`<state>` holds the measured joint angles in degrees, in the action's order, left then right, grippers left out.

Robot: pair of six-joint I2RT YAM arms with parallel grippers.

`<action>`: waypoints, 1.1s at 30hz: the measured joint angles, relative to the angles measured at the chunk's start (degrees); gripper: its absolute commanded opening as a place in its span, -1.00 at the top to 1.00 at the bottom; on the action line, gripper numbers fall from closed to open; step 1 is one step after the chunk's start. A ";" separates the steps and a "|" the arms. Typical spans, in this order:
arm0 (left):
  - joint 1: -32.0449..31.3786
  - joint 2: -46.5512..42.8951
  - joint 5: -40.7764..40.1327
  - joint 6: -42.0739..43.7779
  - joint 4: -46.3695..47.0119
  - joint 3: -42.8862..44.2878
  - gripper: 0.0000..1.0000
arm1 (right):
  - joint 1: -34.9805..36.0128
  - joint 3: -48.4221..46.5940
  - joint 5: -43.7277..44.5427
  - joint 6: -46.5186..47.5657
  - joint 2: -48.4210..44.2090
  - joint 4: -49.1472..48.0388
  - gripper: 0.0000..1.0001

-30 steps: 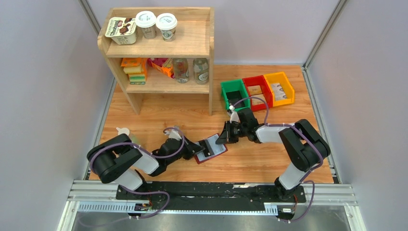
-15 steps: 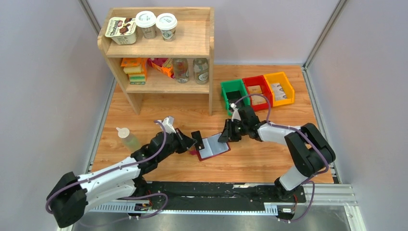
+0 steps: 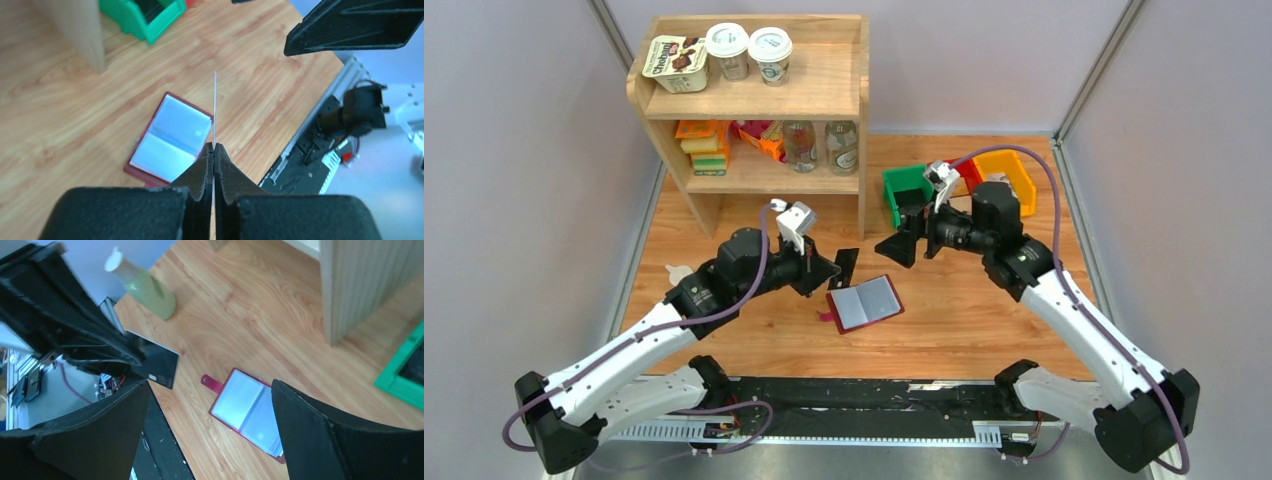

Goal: Take the credit cards out of the card holder
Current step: Remove the credit card from the card holder, then place the credit card in the storage box.

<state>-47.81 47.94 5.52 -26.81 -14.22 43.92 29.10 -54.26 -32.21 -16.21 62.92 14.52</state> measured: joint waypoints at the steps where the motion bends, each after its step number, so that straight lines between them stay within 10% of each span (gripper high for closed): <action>1: 0.00 1.07 1.92 2.21 -0.90 1.90 1.00 | 0.00 -0.70 -0.90 0.87 -1.33 0.52 -0.88; 15: 0.00 20.39 28.33 22.45 -15.08 27.43 1.00 | 0.02 -3.45 -15.63 12.02 -6.82 9.75 -0.52; 23: 0.04 27.26 34.18 28.68 -20.98 35.21 1.00 | 0.02 -5.05 -19.23 14.82 -5.73 13.16 1.00; 33: 0.96 26.51 12.33 28.50 -20.55 33.64 -0.56 | -2.45 -5.81 -12.26 13.73 -0.37 13.92 1.00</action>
<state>-46.85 74.46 17.85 1.69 -34.76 77.56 26.65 -60.07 -44.47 -2.48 62.54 28.45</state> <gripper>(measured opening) 0.639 0.007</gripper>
